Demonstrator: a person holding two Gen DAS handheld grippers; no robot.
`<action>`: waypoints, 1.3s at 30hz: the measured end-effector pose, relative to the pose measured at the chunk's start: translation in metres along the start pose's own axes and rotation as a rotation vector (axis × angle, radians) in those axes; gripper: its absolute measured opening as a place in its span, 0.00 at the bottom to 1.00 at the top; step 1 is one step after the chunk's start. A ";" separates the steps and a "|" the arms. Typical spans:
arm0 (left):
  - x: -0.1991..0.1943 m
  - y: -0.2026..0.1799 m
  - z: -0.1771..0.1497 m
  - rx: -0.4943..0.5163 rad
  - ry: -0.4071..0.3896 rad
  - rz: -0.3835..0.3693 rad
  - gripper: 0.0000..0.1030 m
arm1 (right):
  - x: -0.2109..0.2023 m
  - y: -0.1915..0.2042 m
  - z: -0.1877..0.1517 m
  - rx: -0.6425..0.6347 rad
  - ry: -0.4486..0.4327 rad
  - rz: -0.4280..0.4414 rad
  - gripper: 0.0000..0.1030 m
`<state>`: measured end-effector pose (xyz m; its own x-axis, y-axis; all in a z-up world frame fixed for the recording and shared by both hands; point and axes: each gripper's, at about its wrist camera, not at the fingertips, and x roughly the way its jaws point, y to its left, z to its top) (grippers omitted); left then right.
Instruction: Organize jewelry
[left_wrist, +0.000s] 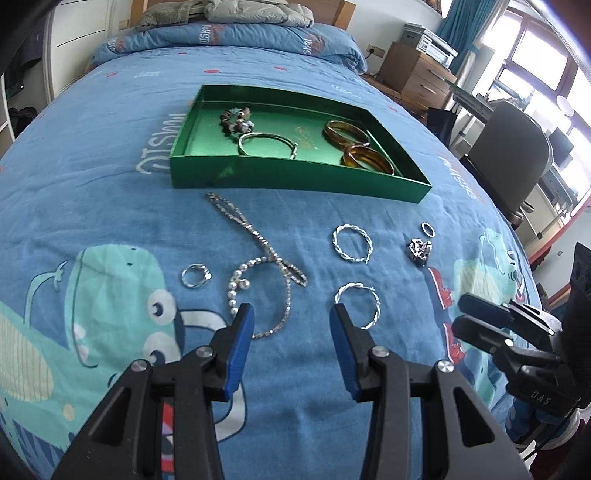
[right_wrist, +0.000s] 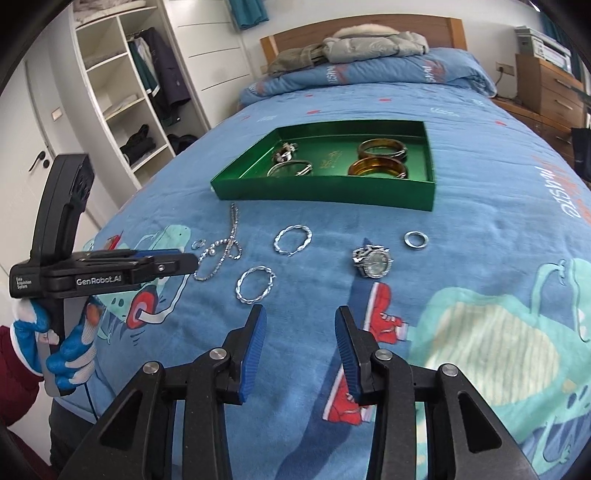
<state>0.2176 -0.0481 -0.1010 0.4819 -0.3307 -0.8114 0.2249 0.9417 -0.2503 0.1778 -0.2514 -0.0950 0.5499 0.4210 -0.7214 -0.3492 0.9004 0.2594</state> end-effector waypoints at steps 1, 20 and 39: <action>0.004 -0.001 0.001 0.004 0.008 -0.003 0.39 | 0.003 0.001 0.000 -0.007 0.005 0.005 0.33; 0.053 0.016 0.032 -0.088 0.074 0.025 0.06 | 0.042 -0.001 0.007 -0.041 0.068 0.018 0.32; 0.049 0.031 0.032 -0.150 0.075 -0.036 0.02 | 0.094 0.049 0.026 -0.259 0.213 -0.088 0.10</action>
<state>0.2750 -0.0367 -0.1314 0.4105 -0.3639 -0.8361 0.1089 0.9299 -0.3513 0.2322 -0.1645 -0.1335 0.4254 0.2865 -0.8585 -0.5038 0.8630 0.0384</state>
